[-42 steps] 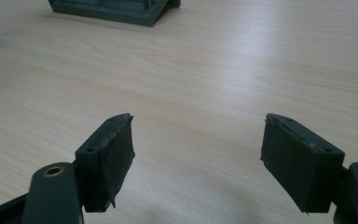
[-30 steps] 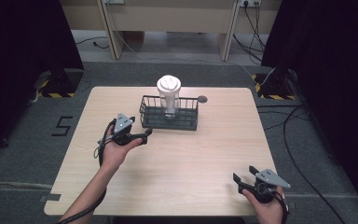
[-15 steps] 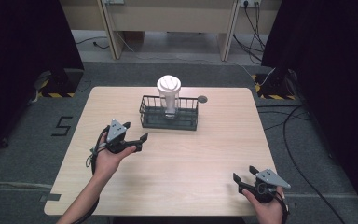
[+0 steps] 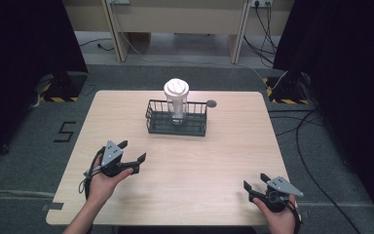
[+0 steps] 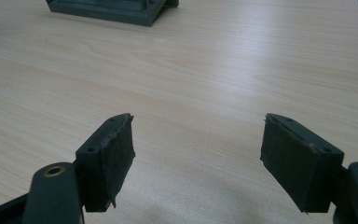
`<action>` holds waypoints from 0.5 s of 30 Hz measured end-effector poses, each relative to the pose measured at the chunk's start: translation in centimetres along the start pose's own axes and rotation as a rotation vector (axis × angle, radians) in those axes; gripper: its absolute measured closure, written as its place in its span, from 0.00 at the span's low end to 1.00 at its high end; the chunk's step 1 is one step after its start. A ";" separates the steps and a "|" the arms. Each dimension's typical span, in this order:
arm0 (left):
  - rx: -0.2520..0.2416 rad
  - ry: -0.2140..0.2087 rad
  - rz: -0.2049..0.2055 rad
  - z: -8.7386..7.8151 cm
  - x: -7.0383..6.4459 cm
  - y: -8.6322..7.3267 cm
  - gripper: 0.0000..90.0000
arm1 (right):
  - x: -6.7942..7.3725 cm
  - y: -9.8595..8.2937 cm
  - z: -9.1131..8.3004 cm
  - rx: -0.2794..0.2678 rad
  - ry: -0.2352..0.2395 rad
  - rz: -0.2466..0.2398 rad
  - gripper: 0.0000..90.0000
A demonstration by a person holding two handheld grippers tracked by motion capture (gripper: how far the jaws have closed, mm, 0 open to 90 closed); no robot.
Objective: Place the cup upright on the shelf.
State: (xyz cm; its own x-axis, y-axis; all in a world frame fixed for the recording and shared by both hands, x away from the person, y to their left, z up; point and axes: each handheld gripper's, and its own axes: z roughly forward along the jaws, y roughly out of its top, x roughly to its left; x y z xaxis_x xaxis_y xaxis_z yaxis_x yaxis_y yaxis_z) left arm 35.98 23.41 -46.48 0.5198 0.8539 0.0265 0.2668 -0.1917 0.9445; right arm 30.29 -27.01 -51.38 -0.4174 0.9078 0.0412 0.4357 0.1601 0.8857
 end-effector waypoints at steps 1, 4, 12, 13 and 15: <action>0.002 0.003 -0.002 -0.2 0.1 -0.3 0.17 | 0.0 0.0 0.0 -0.001 0.000 0.001 0.29; 0.008 0.013 -0.012 -0.9 0.2 -1.5 0.17 | 0.0 0.0 0.0 -0.002 -0.001 0.003 0.29; -0.001 0.048 -0.044 -2.0 0.5 -4.2 0.18 | 0.0 0.0 0.0 0.001 -0.003 0.003 0.29; -0.006 0.050 -0.049 -2.1 0.5 -4.3 0.18 | 0.0 0.0 0.0 0.001 -0.003 0.001 0.29; -0.016 0.059 -0.051 -2.3 0.4 -4.3 0.18 | 0.1 0.0 0.0 0.002 -0.002 0.004 0.29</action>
State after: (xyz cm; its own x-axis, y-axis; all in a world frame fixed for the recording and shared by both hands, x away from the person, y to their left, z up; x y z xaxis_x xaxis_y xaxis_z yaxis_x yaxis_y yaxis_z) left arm 33.16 25.69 -49.80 0.4573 0.8893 -0.0031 0.2784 -0.1398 0.9502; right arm 30.24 -26.93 -51.38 -0.4135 0.9094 0.0441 0.4389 0.1567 0.8848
